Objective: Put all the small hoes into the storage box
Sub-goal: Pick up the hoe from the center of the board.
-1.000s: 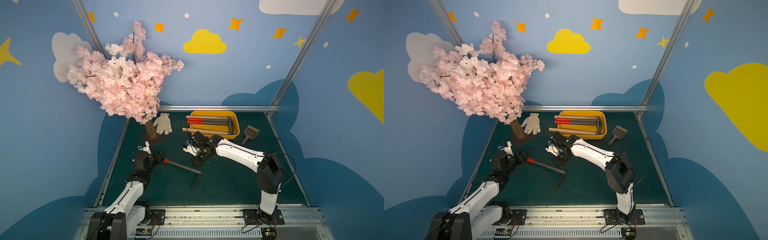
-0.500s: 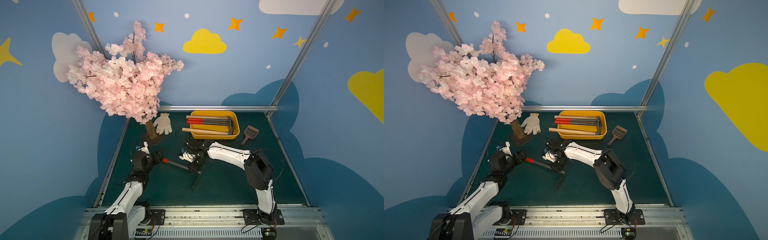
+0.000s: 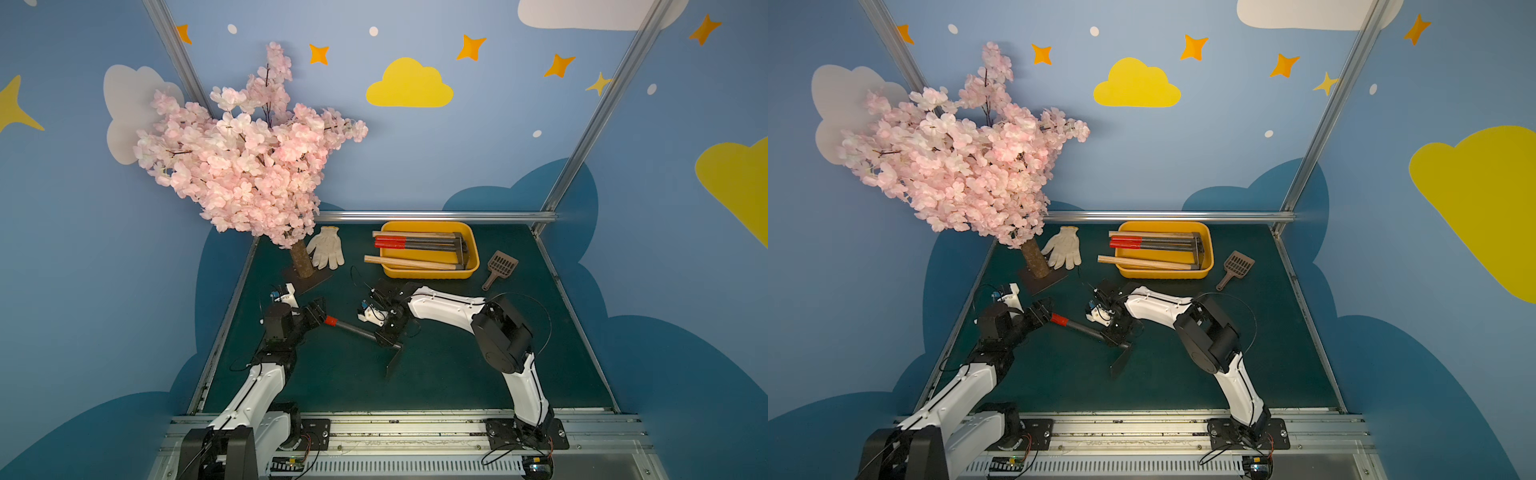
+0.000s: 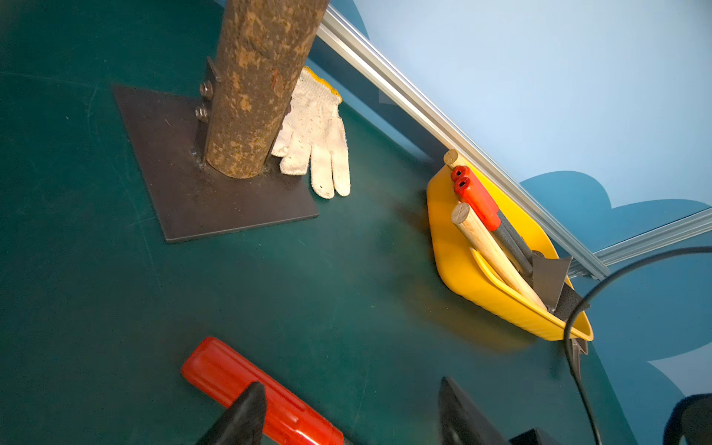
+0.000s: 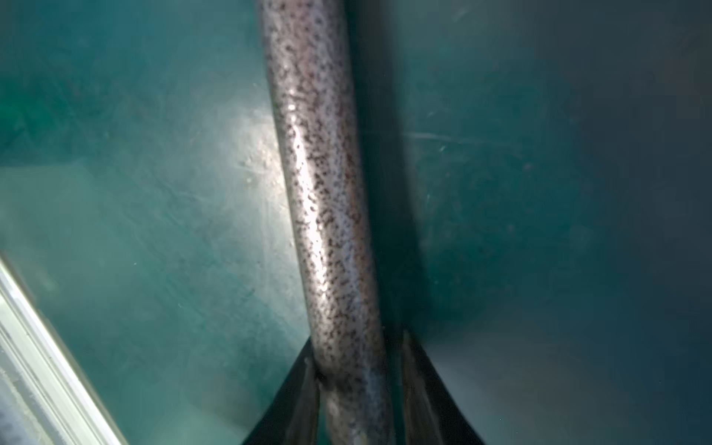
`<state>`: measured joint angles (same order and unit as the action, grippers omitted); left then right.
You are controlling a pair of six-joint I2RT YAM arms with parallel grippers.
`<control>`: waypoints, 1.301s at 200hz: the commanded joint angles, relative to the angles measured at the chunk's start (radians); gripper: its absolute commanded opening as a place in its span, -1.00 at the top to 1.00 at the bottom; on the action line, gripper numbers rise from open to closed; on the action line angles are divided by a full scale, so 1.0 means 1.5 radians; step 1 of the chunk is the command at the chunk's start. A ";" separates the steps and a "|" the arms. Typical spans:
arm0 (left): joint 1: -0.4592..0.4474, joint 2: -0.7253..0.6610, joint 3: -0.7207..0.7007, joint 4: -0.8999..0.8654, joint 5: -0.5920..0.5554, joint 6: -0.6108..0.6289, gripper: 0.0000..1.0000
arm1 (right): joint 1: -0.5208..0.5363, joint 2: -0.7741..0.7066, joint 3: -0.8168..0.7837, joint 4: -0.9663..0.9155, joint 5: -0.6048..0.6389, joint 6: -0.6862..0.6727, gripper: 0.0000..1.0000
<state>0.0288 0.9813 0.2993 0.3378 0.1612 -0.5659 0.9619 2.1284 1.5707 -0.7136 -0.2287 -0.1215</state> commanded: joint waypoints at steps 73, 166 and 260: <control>0.004 -0.007 0.005 0.005 0.019 -0.001 -0.42 | -0.031 -0.030 -0.019 -0.007 -0.026 -0.024 1.00; 0.004 0.062 0.000 0.240 0.221 -0.085 -0.44 | -0.082 -0.119 0.003 0.021 -0.130 -0.022 1.00; 0.005 0.129 0.006 0.366 0.240 -0.185 -0.44 | -0.075 -0.176 -0.015 0.067 -0.145 0.005 1.00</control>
<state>0.0326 1.1603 0.2878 0.8047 0.5018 -0.7994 0.8467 1.9545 1.5482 -0.6674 -0.4072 -0.1265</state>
